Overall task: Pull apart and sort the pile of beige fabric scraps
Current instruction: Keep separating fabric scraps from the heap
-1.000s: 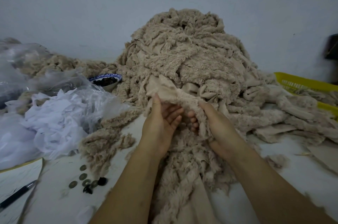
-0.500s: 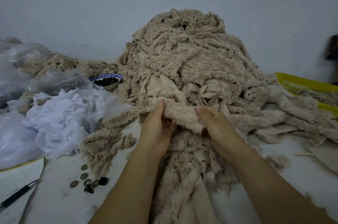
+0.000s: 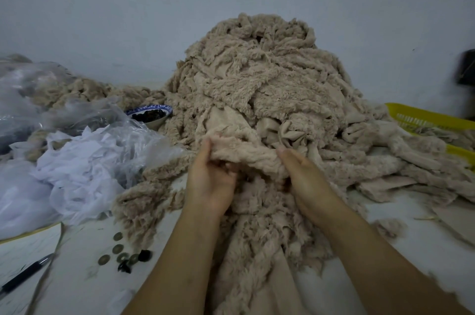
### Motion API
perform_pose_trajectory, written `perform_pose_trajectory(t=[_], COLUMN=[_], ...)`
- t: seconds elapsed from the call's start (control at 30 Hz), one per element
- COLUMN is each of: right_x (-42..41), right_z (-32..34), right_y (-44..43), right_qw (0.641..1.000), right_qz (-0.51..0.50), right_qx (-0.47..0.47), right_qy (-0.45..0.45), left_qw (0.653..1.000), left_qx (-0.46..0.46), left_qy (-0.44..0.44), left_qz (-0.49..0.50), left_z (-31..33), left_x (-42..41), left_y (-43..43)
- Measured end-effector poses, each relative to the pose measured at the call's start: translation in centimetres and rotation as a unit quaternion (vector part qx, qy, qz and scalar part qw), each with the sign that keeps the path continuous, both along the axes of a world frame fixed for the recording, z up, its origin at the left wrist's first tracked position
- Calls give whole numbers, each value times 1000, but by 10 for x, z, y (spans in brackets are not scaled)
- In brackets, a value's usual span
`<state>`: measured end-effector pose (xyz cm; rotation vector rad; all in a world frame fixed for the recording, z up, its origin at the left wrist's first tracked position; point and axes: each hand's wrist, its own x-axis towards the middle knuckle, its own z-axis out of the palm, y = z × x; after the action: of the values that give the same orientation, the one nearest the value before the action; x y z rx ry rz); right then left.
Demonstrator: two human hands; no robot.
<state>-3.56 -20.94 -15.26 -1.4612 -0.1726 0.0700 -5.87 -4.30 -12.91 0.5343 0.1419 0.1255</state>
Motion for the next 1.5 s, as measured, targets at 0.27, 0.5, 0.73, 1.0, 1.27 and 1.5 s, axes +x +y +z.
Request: perform_pose_trajectory(t=[0.27,0.5,0.73,1.0,1.27,1.5], right_x=[2,-15,-6,6,5,7], right_z=[11,16,11,26,8,-9], right_y=[-7,1,0,-25,-11,4], right_qw=[987,988,960,964,991,933], right_qz=[-81,12,-9,41,-29,-43], right_qx=[141,-42,-237,262,129,-338], right_qy=[17,-145,-152,16,12,-115], left_qw=[909,751,629,795,683,704], left_qx=[415,651,769,599,730,710], left_qy=[-16,-107,-111,-91,9,-9], left_qz=[33,7,34,20,26,20], left_z=[-3,-23,-25,-20,-32,-31], left_x=[-8,-9,-6,-8,8,3], left_y=[-13,-24,-22,-18,-17,-19])
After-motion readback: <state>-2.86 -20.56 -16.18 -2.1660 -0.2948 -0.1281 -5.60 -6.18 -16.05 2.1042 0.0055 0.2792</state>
